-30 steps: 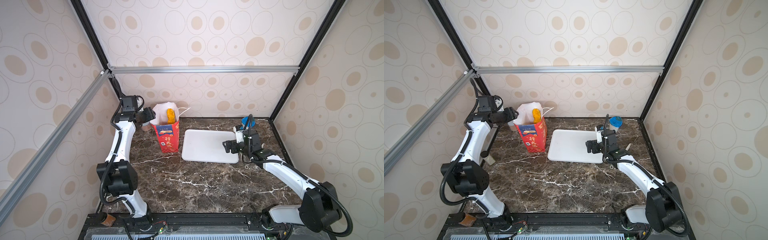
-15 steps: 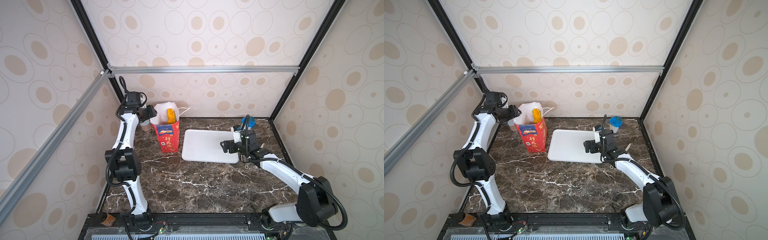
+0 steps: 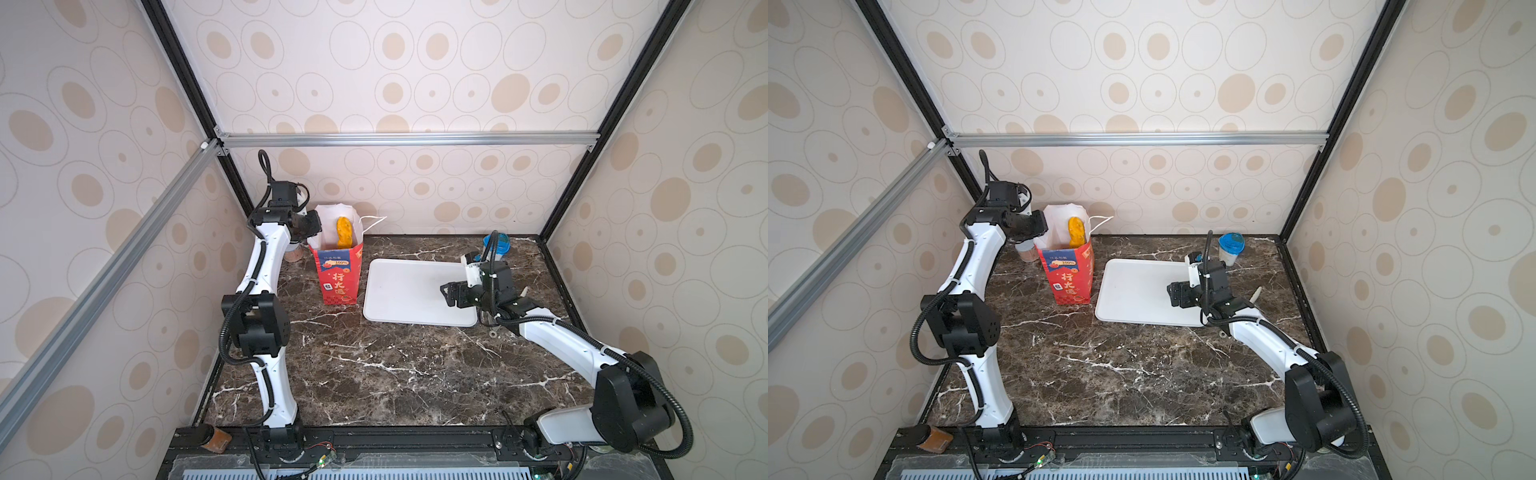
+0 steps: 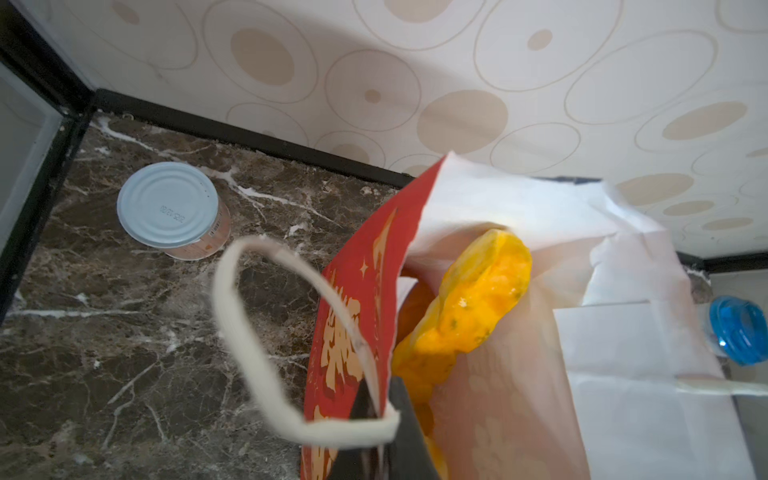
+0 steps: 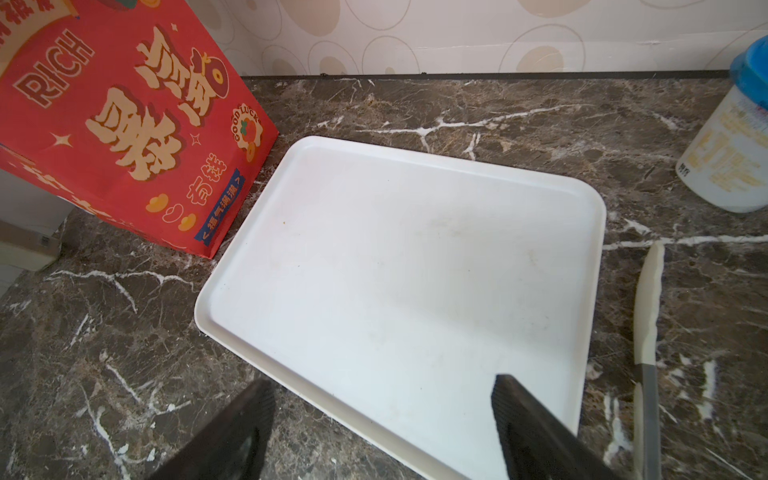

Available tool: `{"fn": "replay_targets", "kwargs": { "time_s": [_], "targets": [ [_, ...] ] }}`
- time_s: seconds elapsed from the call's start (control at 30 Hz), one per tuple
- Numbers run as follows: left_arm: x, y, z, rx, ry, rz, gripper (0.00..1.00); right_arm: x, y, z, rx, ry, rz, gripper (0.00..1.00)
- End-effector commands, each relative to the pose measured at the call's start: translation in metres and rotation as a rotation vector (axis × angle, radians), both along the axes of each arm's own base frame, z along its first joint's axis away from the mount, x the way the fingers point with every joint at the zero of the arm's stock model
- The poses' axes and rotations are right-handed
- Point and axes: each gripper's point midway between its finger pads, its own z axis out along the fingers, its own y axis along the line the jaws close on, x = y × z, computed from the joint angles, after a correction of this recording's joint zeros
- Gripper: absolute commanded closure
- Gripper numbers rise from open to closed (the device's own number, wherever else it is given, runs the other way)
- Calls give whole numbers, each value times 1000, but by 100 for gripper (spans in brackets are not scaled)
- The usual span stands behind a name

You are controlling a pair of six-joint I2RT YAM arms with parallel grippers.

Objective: Take the fake bread out of the paper bag
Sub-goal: 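Raise the left gripper to the red bag while the right moves tongs to the tray, then grasp the red bag's rim with the left gripper and tilt it over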

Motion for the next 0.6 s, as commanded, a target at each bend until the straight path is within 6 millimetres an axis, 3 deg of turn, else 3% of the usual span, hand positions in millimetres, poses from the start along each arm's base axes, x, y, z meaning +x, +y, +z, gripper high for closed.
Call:
{"fn": "replay_targets", "kwargs": {
  "time_s": [0.0,0.13,0.47,0.57],
  "targets": [
    [0,1,8,38,-9,8,100,-9,1,-5,-2,22,13,17],
    [0,-2,18,98,-32,7,100,-12,0,3,0,11,17,21],
    [17,2,98,198,-266,47,100,-30,-12,26,-6,7,-13,26],
    [18,-7,100,256,-284,16,100,-36,-17,27,4,10,-35,27]
  ]
}}
